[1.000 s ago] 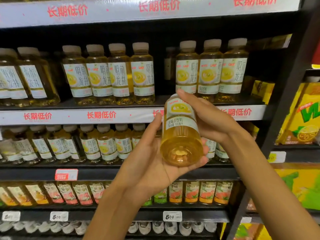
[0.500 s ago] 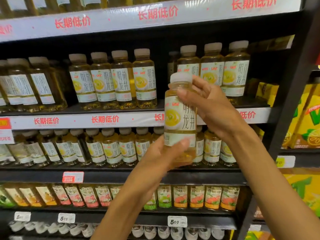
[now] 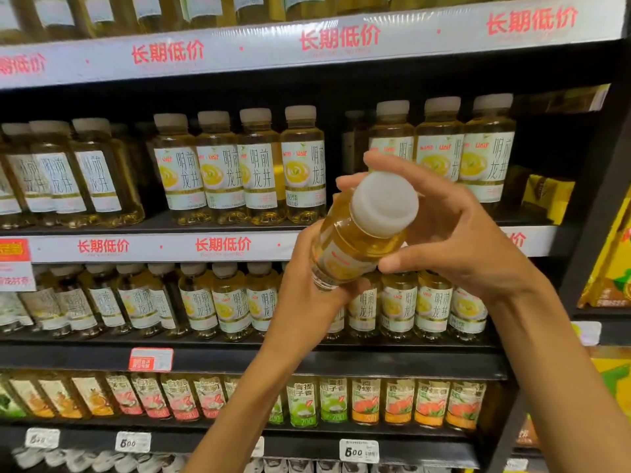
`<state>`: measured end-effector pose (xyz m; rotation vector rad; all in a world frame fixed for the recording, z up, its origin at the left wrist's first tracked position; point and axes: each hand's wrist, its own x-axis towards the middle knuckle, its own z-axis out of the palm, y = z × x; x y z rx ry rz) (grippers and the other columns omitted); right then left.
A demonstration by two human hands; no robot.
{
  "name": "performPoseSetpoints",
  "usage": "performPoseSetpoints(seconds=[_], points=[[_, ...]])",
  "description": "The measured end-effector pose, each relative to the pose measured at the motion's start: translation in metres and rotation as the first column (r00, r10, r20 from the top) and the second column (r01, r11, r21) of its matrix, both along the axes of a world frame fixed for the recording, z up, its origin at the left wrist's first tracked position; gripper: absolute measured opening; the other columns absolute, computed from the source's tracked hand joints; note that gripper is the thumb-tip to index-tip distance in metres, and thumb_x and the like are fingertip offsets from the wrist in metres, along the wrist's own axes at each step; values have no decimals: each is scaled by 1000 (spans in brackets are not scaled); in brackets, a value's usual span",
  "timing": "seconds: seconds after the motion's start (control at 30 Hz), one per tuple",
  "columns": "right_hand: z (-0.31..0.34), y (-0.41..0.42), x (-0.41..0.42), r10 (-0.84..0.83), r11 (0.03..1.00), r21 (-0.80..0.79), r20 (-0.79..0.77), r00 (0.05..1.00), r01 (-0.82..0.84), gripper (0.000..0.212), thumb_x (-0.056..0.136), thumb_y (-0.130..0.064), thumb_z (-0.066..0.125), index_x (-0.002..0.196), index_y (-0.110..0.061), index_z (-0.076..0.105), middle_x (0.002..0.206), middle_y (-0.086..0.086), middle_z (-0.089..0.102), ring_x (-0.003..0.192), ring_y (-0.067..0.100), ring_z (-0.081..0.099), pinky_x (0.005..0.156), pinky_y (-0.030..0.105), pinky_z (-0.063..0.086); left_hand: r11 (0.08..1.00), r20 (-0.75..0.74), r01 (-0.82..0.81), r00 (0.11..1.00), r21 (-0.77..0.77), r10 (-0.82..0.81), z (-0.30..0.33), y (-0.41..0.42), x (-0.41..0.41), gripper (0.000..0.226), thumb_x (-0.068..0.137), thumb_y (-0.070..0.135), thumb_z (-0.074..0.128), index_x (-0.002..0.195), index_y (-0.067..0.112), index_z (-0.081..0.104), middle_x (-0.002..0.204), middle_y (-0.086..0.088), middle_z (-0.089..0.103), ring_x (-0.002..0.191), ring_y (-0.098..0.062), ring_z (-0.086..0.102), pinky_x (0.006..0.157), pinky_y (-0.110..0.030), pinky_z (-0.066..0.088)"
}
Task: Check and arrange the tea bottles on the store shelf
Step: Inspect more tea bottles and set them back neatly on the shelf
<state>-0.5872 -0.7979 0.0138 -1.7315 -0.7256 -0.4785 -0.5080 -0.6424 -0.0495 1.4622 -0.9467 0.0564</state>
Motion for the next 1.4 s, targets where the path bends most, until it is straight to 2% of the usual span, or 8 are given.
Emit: performPoseSetpoints(seconds=[0.23, 0.37, 0.57, 0.77, 0.9, 1.03, 1.17, 1.4], points=[[4, 12, 11, -116, 990, 83, 50, 992, 111, 70, 77, -7, 70, 139, -21, 42, 127, -9, 61, 119, 16, 56, 90, 26, 50, 999, -44, 50, 998, 10, -49, -10, 4, 3, 85, 64, 24, 87, 133, 39, 38, 120, 17, 63, 109, 0, 60, 84, -15, 51], [11, 12, 21, -264, 943, 230, 87, 961, 238, 63, 82, -10, 70, 138, -16, 42, 121, -8, 65, 116, 15, 60, 89, 27, 51, 995, 27, -95, 995, -30, 96, 0, -1, 7, 67, 69, 45, 79, 126, 39, 45, 117, 18, 61, 110, 1, 58, 84, -17, 50], [23, 11, 42, -452, 880, 238, 150, 879, 411, 63, 83, -10, 70, 140, -12, 42, 119, -12, 64, 113, 7, 60, 87, 22, 51, 969, 70, -216, 972, -120, 225, 14, -24, 26, 68, 79, 28, 76, 134, 32, 36, 122, 14, 55, 112, 8, 52, 89, -6, 42], [19, 5, 65, -576, 799, 300, 134, 806, 521, 59, 83, -10, 71, 131, -10, 38, 125, 9, 60, 114, 15, 61, 92, 32, 53, 934, 75, -315, 941, -170, 331, 11, -41, 33, 62, 82, 28, 74, 133, 26, 39, 128, 9, 49, 113, 7, 49, 91, -7, 41], [16, 4, 77, -702, 708, 278, 182, 688, 649, 43, 83, -18, 73, 115, -9, 45, 116, 8, 57, 112, 19, 59, 88, 35, 54, 908, 128, -390, 903, -150, 409, 9, -48, 33, 55, 84, 35, 71, 130, 24, 42, 127, 10, 50, 116, -2, 49, 96, -27, 47], [17, 3, 80, -771, 618, 173, 322, 549, 767, 43, 82, -27, 73, 114, -7, 52, 111, 0, 57, 109, 11, 56, 90, 25, 50, 814, 226, -565, 783, -134, 580, 8, -52, 37, 54, 81, 43, 70, 125, 21, 49, 119, 11, 52, 111, -5, 44, 90, -30, 45], [13, -3, 79, -797, 496, 66, 431, 424, 866, 44, 84, -28, 70, 121, -7, 58, 116, 3, 55, 116, 13, 47, 95, 23, 42, 796, 248, -589, 757, -140, 604, 8, -57, 41, 53, 83, 43, 69, 125, 16, 52, 121, 2, 53, 113, -9, 44, 91, -24, 41], [11, -10, 84, -791, 294, 16, 565, 234, 956, 44, 87, -35, 65, 122, -10, 62, 120, 6, 62, 116, 27, 47, 94, 42, 42, 743, 341, -645, 668, -177, 661, 11, -69, 45, 59, 85, 34, 68, 135, 13, 44, 124, -6, 53, 111, -20, 50, 92, -38, 48]])
